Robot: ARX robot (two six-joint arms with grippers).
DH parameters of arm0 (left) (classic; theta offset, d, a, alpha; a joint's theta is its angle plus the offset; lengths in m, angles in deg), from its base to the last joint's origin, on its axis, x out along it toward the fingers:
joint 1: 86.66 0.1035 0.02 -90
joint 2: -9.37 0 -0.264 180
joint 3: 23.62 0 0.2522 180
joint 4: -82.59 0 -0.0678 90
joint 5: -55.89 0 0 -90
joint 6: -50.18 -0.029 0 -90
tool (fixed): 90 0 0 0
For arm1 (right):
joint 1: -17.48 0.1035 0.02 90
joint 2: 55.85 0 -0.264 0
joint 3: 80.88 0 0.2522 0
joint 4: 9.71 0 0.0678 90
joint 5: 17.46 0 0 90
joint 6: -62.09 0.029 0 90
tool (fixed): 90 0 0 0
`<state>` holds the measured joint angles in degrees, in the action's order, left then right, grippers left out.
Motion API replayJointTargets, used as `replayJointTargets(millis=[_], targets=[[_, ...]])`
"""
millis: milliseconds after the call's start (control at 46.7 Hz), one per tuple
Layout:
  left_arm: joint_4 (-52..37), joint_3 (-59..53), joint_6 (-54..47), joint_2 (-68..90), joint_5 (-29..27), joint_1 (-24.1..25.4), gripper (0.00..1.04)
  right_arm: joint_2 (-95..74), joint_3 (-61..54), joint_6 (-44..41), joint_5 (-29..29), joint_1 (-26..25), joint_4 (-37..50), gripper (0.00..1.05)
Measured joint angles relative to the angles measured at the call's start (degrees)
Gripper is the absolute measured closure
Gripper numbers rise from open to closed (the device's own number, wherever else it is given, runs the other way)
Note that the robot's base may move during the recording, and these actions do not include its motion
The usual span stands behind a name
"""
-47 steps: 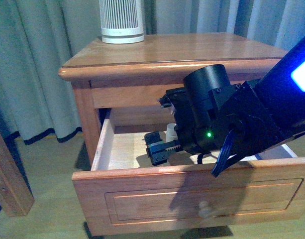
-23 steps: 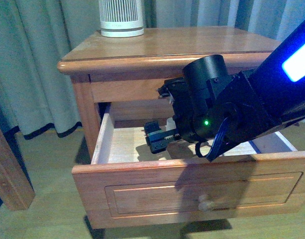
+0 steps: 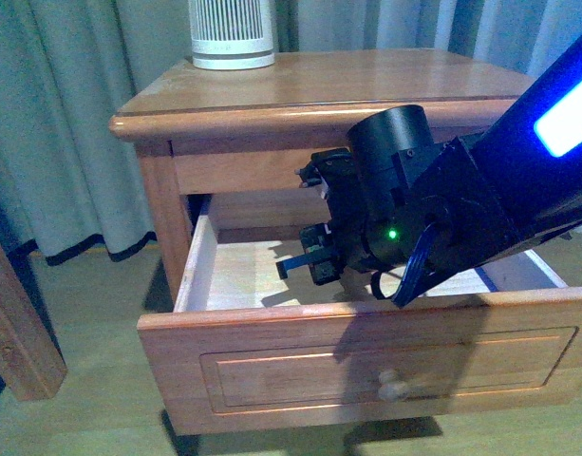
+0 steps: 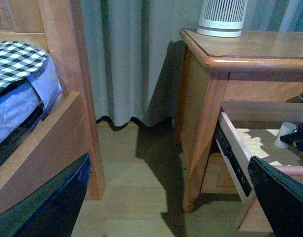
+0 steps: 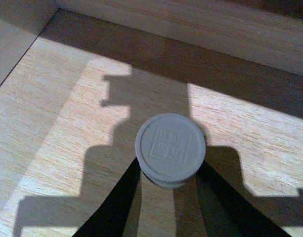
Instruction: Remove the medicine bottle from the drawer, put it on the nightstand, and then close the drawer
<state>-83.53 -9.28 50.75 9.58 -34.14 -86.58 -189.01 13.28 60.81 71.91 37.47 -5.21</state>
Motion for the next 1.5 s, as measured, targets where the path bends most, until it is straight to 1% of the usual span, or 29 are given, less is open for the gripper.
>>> replayJointTargets(millis=[43, 171, 536, 729, 857, 964, 1222, 1500], targets=[[0.0, 0.0, 0.0, 0.0, 0.02, 0.0, 0.06, 0.0, 0.0, 0.0, 0.02, 0.0, 0.04, 0.77], [0.0, 0.0, 0.0, 0.0, 0.0, 0.0, 0.06, 0.02, -0.55, 0.13, 0.0, 0.13, 0.83, 0.8], [0.0, 0.0, -0.02, 0.0, 0.0, 0.0, 0.06, 4.61, -7.58, 1.51, -0.68, 1.36, 4.13, 0.82], [0.0, 0.0, -0.02, 0.0, 0.0, 0.0, 0.06, 11.21, -14.38, 3.28, -1.11, 1.62, 6.23, 0.82], [0.0, 0.0, 0.0, 0.0, 0.0, 0.0, 0.06, 17.2, -19.15, 4.13, -1.6, 1.44, 6.36, 0.82], [0.0, 0.0, 0.0, 0.0, 0.0, 0.0, 0.06, 21.44, -20.96, 4.57, -2.12, 0.94, 5.84, 0.82], [0.0, 0.0, -0.02, 0.0, 0.0, 0.0, 0.06, 28.04, -20.48, 4.83, -3.04, -1.29, 3.23, 0.82], [0.0, 0.0, -0.02, 0.0, 0.0, 0.0, 0.06, 31.85, -10.56, 4.5, -4.13, -2.71, -2.43, 0.82]])
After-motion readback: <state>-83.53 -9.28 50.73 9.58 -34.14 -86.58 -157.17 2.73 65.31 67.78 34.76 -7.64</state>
